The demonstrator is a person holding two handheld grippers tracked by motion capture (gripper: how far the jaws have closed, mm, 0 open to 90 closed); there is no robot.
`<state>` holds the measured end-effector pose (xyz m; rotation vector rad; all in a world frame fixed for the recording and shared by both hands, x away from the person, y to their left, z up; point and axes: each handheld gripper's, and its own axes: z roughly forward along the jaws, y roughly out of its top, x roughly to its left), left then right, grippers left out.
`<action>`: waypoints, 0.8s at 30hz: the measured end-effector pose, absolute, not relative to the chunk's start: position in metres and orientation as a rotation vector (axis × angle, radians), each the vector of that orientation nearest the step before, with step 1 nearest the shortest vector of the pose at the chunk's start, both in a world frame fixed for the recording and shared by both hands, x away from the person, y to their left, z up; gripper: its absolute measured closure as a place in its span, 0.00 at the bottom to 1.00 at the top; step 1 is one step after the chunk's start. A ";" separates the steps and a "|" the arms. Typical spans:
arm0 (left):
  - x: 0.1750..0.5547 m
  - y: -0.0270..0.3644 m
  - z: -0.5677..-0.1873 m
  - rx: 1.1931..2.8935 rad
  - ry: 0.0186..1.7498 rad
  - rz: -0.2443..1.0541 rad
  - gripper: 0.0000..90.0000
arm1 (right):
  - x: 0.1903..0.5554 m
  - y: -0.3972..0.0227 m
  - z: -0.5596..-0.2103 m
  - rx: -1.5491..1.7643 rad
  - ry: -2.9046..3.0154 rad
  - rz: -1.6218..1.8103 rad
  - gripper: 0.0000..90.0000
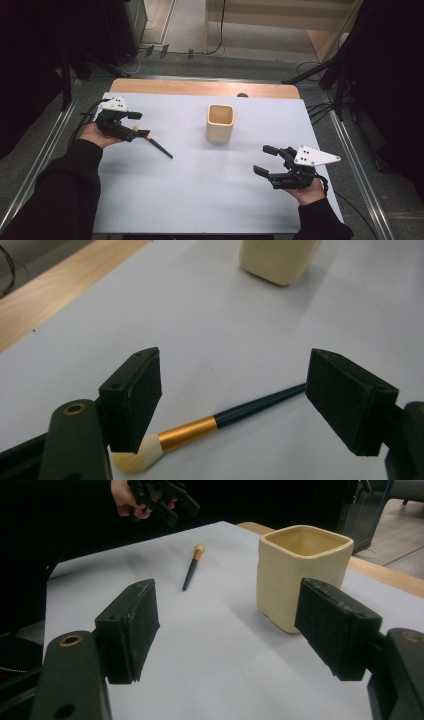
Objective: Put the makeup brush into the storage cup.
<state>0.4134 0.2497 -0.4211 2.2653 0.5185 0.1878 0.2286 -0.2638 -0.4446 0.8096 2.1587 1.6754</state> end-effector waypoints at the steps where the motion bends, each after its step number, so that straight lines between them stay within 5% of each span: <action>1: 0.415 0.249 -0.420 2.297 0.510 0.195 0.26 | 0.229 -0.264 -0.445 0.807 2.161 1.674 0.30; 24: 0.441 0.221 -0.407 2.739 0.231 0.097 0.21 | 0.228 -0.263 -0.445 0.796 2.176 1.668 0.30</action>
